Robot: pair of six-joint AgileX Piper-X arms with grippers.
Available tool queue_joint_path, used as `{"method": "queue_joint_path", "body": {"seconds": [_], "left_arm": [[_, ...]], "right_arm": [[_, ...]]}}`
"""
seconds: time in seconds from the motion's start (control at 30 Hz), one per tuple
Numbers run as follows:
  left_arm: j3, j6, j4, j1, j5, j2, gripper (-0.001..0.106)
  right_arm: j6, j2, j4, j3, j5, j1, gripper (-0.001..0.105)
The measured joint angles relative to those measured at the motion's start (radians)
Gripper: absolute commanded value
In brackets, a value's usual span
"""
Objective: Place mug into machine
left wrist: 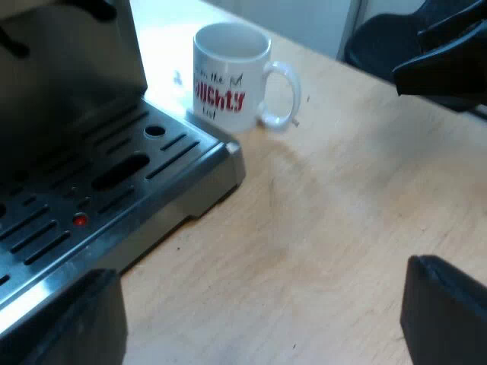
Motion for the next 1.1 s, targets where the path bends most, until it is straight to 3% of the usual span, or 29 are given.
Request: {"method": "queue_joint_path", "body": {"seconds": [0.4, 0.53, 0.8, 1.1], "left_arm": [[0.0, 0.002, -0.045, 0.0, 0.003, 0.072, 0.081], [0.0, 0.002, -0.045, 0.0, 0.003, 0.072, 0.081], [0.0, 0.002, -0.045, 0.0, 0.021, 0.072, 0.081], [0.0, 0.0, -0.045, 0.0, 0.022, 0.072, 0.081]], "right_arm": [[0.0, 0.121, -0.484, 0.253, 0.079, 0.0, 0.08], [0.0, 0.149, -0.546, 0.267, 0.09, 0.0, 0.079], [-0.002, 0.424, -0.872, 0.281, 0.115, 0.0, 0.074], [-0.002, 0.666, -1.08, 0.265, 0.141, 0.0, 0.074]]}}
